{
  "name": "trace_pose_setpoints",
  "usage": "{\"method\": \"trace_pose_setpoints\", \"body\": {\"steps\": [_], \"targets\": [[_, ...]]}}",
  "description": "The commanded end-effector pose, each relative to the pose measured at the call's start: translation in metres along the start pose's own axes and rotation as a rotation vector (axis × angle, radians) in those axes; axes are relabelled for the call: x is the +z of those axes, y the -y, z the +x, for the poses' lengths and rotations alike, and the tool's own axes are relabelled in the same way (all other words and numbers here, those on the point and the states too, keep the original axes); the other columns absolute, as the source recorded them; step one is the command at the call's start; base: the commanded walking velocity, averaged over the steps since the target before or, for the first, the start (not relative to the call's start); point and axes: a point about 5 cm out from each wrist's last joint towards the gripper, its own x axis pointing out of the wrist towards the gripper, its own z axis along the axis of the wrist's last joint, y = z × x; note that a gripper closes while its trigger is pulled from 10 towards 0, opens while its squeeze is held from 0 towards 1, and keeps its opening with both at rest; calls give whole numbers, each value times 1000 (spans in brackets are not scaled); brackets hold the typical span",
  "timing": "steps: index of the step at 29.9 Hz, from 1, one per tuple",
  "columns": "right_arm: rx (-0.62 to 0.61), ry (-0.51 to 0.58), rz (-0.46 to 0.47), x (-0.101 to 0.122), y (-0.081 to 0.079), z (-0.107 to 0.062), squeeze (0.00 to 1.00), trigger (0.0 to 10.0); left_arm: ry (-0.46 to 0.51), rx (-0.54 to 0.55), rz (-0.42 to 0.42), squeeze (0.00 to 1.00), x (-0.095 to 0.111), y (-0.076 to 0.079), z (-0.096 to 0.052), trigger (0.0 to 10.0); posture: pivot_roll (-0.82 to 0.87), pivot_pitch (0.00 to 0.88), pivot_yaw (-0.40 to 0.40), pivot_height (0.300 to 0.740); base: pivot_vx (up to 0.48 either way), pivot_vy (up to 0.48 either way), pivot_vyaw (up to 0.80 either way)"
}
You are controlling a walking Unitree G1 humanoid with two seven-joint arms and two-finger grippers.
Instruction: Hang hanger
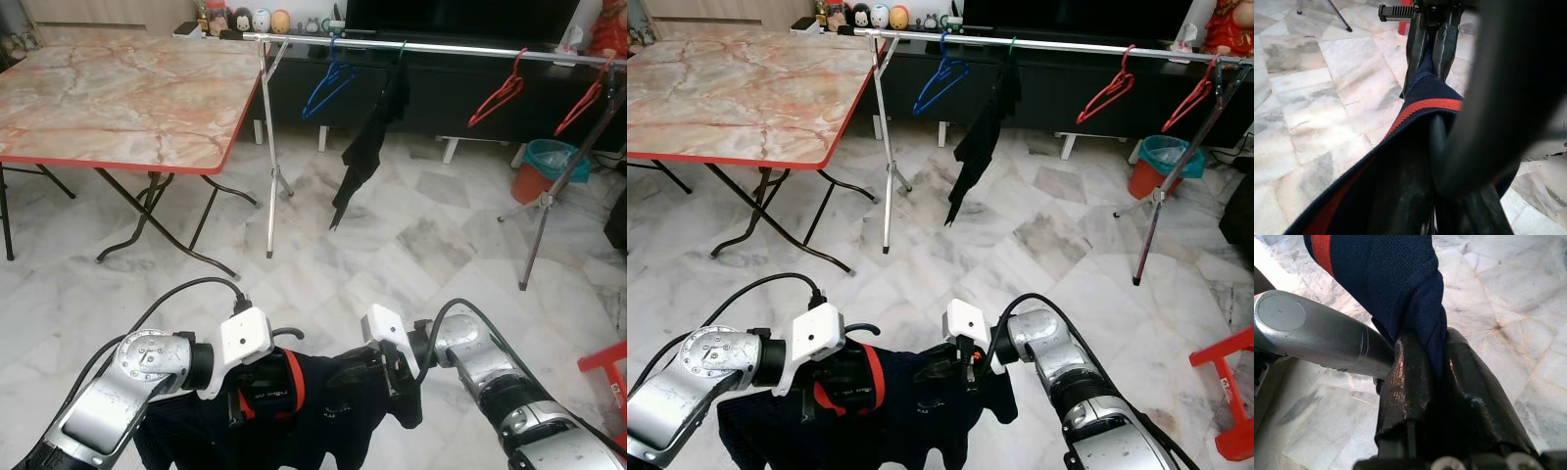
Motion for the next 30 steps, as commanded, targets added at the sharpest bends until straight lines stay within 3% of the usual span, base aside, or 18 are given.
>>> {"method": "trace_pose_setpoints", "body": {"steps": [1, 17, 18, 19, 20, 21, 26, 27, 28, 30], "targets": [[-64, 79, -68, 24, 13, -5, 0, 0, -4, -79, -11, 0, -2, 11, 8, 0, 88, 35, -57, 740, 0, 0, 0], [-99, 87, -71, 23, 13, -4, 0, 0, -5, -66, -12, 0, -3, 8, 5, 0, 85, 36, -42, 740, 0, 0, 0], [-113, 88, -71, 22, 13, -3, 0, 2941, -5, -63, -12, 0, -3, 7, 5, 0, 85, 36, -42, 740, 0, 0, 0], [-113, 85, -73, 21, 13, -3, 0, 4902, -5, -63, -12, 0, -3, 7, 4, 0, 87, 38, -39, 740, 0, 0, 0], [-113, 85, -73, 21, 13, -3, 0, 4902, -5, -63, -12, 0, -3, 7, 4, 0, 87, 38, -39, 740, 0, 0, 0], [-115, 82, -76, 21, 12, -3, 0, 10000, -7, -63, -12, 0, -3, 7, 4, 0, 86, 38, -38, 740, 0, 0, 0], [-119, 81, -58, 18, 12, -3, 0, 10000, -10, -61, -9, 0, -3, 6, 4, 0, 85, 42, -36, 740, 0, 0, 0], [-120, 81, -58, 19, 13, -3, 365, 10000, -9, -59, -9, 0, -3, 6, 4, 0, 85, 42, -35, 740, 0, 0, 0], [-125, 80, -59, 20, 13, -4, 1000, 10000, -10, -59, -9, 0, -3, 5, 3, 0, 84, 43, -34, 740, 0, 0, 0], [-129, 78, -59, 20, 14, -5, 1000, 10000, -11, -57, -10, 0, -3, 5, 3, 0, 84, 43, -34, 740, 0, 0, 0]]}}
